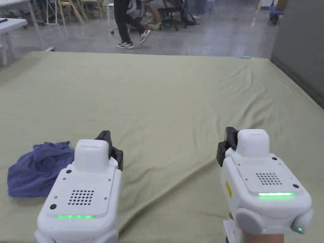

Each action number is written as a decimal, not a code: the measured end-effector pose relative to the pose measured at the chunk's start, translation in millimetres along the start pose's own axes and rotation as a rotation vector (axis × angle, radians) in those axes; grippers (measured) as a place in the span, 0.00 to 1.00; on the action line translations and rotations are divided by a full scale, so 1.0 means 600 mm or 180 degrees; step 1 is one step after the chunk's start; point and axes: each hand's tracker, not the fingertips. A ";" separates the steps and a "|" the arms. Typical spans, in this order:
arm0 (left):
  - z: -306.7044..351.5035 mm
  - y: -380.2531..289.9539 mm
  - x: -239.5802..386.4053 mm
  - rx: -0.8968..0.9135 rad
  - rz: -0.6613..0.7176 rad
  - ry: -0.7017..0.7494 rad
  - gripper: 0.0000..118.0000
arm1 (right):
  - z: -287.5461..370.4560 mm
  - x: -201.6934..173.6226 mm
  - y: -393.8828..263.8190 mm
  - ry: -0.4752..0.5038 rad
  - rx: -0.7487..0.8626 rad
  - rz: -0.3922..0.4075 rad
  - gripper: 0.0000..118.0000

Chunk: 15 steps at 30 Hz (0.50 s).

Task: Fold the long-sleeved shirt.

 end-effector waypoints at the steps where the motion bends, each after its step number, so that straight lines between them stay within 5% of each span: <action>1: 0.006 -0.002 -0.021 -0.0003 0.0008 0.0161 0.00 | -0.009 -0.026 0.004 0.0144 0.0022 0.0001 0.00; 7: 0.037 -0.007 -0.113 -0.0237 -0.0049 0.0951 0.00 | -0.029 -0.172 0.013 0.0944 0.0068 0.0079 0.00; 12: 0.022 -0.014 -0.156 -0.0454 0.0053 0.1137 0.01 | -0.036 -0.216 0.008 0.1136 0.0000 0.0072 0.00; 13: 0.003 -0.016 -0.168 -0.0677 0.0106 0.1114 0.13 | -0.034 -0.219 0.005 0.1147 -0.0029 0.0074 0.00; 14: -0.023 -0.017 -0.186 -0.1022 0.0222 0.1020 0.41 | -0.040 -0.223 0.001 0.1151 -0.0048 0.0097 0.00; 15: -0.050 -0.022 -0.203 -0.1384 0.0392 0.0980 0.91 | -0.039 -0.223 -0.003 0.1160 -0.0062 0.0116 0.00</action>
